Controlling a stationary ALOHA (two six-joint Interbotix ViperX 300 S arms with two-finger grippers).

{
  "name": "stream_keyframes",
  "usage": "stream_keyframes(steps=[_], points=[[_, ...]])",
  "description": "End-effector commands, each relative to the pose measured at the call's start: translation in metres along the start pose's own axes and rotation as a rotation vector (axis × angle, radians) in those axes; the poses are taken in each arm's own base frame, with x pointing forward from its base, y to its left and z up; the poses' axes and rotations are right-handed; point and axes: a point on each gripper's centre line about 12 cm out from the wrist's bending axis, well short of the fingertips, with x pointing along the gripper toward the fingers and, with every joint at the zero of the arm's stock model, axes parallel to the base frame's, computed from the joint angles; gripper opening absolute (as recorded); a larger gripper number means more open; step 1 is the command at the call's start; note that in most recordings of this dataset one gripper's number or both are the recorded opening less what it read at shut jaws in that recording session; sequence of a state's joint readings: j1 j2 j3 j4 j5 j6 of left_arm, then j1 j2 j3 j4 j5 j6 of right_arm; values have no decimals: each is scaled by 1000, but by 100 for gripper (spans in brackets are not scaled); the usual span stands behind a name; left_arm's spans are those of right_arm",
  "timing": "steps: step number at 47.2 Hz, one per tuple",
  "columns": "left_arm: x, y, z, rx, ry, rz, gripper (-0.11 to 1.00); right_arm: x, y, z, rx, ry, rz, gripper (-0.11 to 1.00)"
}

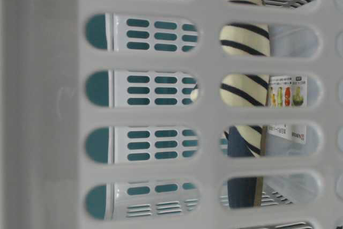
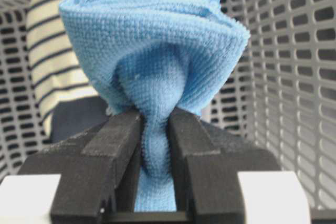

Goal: Pick up the blue cloth from the shopping basket with the left arm.
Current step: 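Lift the pinched blue cloth upward out of the basket with the left gripper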

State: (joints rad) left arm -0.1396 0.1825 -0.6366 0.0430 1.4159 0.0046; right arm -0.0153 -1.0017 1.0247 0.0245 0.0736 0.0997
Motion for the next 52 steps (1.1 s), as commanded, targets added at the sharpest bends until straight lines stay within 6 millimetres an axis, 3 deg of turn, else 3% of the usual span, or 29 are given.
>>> stream_keyframes(steps=[1,35,52], points=[[-13,4,3,-12,-35,6,14,1,1,3,-2,-11,3,80],[8,6,9,-26,-44,10,14,-3,3,6,-2,-28,12,80],[10,6,9,-29,-41,10,14,-3,2,5,-2,-26,11,80]])
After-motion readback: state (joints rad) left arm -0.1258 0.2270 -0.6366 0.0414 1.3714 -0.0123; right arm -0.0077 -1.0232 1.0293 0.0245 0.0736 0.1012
